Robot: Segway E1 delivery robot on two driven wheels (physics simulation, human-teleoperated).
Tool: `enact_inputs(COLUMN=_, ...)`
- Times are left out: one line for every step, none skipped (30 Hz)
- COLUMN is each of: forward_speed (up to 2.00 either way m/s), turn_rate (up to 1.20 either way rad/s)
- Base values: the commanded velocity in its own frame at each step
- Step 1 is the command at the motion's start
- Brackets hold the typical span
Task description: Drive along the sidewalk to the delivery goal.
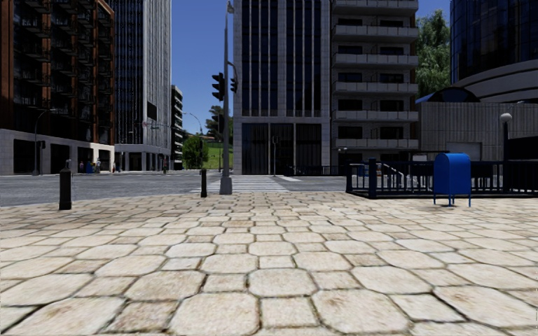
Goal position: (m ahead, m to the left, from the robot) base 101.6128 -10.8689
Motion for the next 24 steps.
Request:
enact_inputs(forward_speed=1.98, turn_rate=0.0)
enact_inputs(forward_speed=1.98, turn_rate=0.0)
enact_inputs(forward_speed=1.98, turn_rate=0.0)
enact_inputs(forward_speed=1.98, turn_rate=0.0)
enact_inputs(forward_speed=1.98, turn_rate=0.0)
enact_inputs(forward_speed=1.98, turn_rate=0.0)
enact_inputs(forward_speed=1.98, turn_rate=0.0)
enact_inputs(forward_speed=1.98, turn_rate=0.0)
enact_inputs(forward_speed=1.98, turn_rate=0.0)
enact_inputs(forward_speed=1.98, turn_rate=0.0)
enact_inputs(forward_speed=1.98, turn_rate=0.0)
enact_inputs(forward_speed=1.98, turn_rate=0.0)
enact_inputs(forward_speed=1.98, turn_rate=0.0)
enact_inputs(forward_speed=1.98, turn_rate=0.0)
enact_inputs(forward_speed=1.98, turn_rate=0.01)
enact_inputs(forward_speed=1.98, turn_rate=0.01)
enact_inputs(forward_speed=1.98, turn_rate=0.05)
enact_inputs(forward_speed=1.98, turn_rate=0.07)
enact_inputs(forward_speed=1.98, turn_rate=0.1)
enact_inputs(forward_speed=1.98, turn_rate=0.14)
enact_inputs(forward_speed=1.98, turn_rate=0.14)
enact_inputs(forward_speed=1.98, turn_rate=0.16)
enact_inputs(forward_speed=1.98, turn_rate=0.16)
enact_inputs(forward_speed=1.98, turn_rate=0.17)
